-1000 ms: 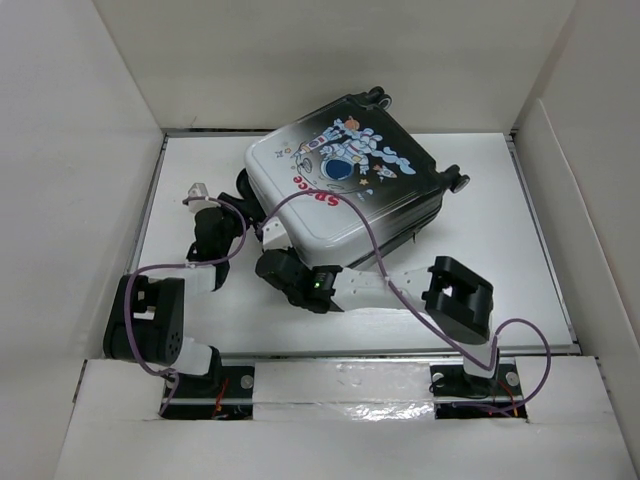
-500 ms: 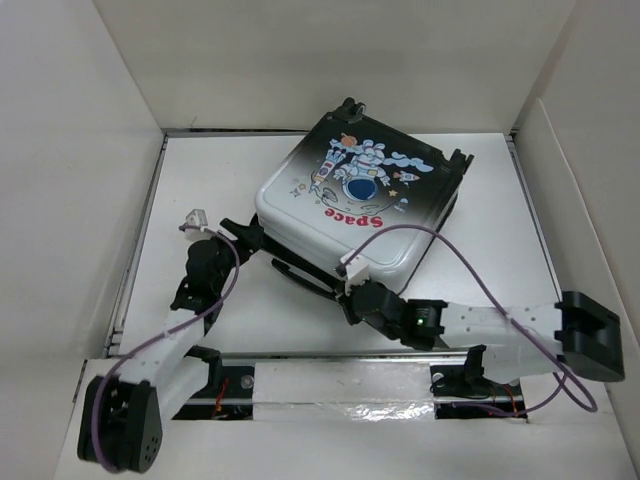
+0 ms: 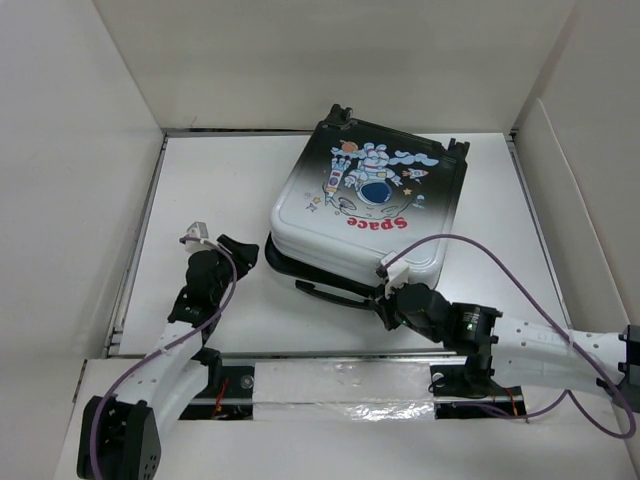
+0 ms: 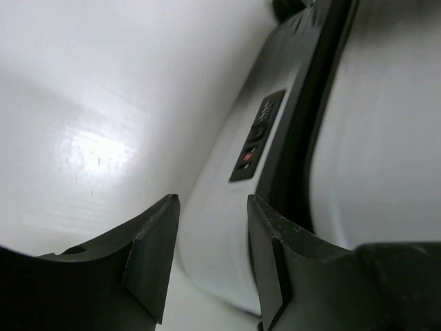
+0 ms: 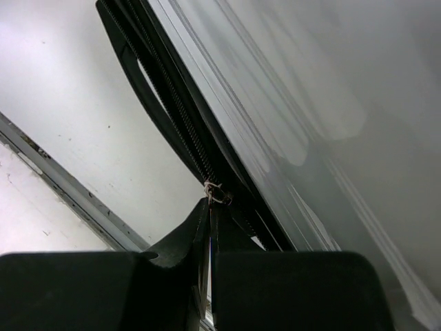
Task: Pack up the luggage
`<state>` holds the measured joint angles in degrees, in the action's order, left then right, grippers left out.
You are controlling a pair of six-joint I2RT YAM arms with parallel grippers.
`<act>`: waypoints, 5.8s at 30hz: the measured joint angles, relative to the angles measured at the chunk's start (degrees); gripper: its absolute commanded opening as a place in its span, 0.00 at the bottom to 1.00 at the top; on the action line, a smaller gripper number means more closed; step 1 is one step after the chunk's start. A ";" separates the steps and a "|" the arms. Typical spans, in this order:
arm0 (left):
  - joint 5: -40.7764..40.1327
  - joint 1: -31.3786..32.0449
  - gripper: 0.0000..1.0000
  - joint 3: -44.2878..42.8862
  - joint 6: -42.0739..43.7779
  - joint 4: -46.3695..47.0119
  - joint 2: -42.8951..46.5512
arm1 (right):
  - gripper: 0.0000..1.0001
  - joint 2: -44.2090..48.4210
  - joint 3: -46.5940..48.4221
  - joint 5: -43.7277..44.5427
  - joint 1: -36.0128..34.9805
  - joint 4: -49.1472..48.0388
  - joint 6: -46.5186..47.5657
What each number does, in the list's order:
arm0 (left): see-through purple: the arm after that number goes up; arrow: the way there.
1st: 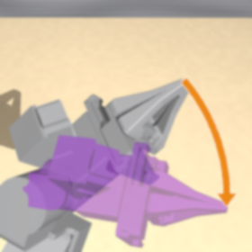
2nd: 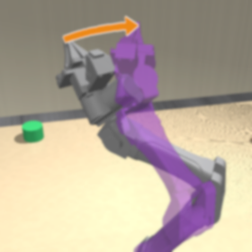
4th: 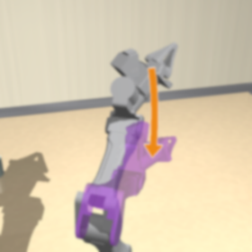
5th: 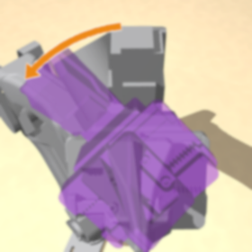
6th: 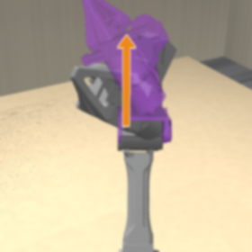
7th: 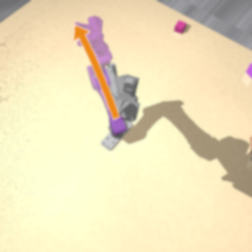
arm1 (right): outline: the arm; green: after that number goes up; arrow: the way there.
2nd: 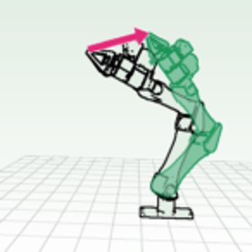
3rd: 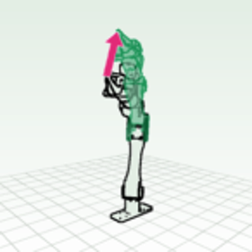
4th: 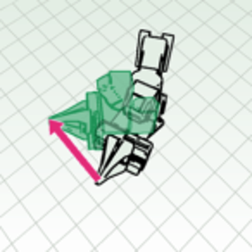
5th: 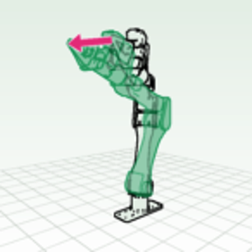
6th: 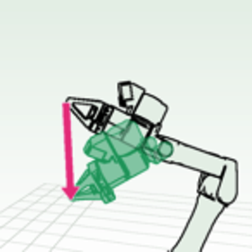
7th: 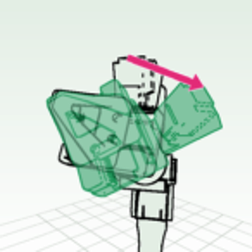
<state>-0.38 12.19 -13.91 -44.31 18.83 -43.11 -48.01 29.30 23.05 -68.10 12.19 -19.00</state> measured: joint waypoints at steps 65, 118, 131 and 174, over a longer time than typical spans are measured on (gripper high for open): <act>-0.13 5.73 0.46 -2.97 5.77 9.97 -19.54 | 1.00 -15.69 16.61 -49.20 76.72 -17.86 -5.53; -8.33 35.98 0.46 -9.31 3.17 20.92 -29.53 | 0.01 30.56 -1.46 -9.33 43.89 4.24 -1.66; -10.27 35.69 0.46 -6.05 3.43 22.12 -20.74 | 0.44 -0.68 -2.21 -13.42 72.02 -13.18 -6.49; -12.39 38.84 0.15 -4.26 5.18 18.36 -16.50 | 0.68 -23.50 -2.73 -47.01 31.23 -38.51 10.34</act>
<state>-12.78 51.03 -18.17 -39.13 37.19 -59.61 -71.50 26.57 -23.97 -36.86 -26.33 -8.67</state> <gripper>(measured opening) 0.167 0.676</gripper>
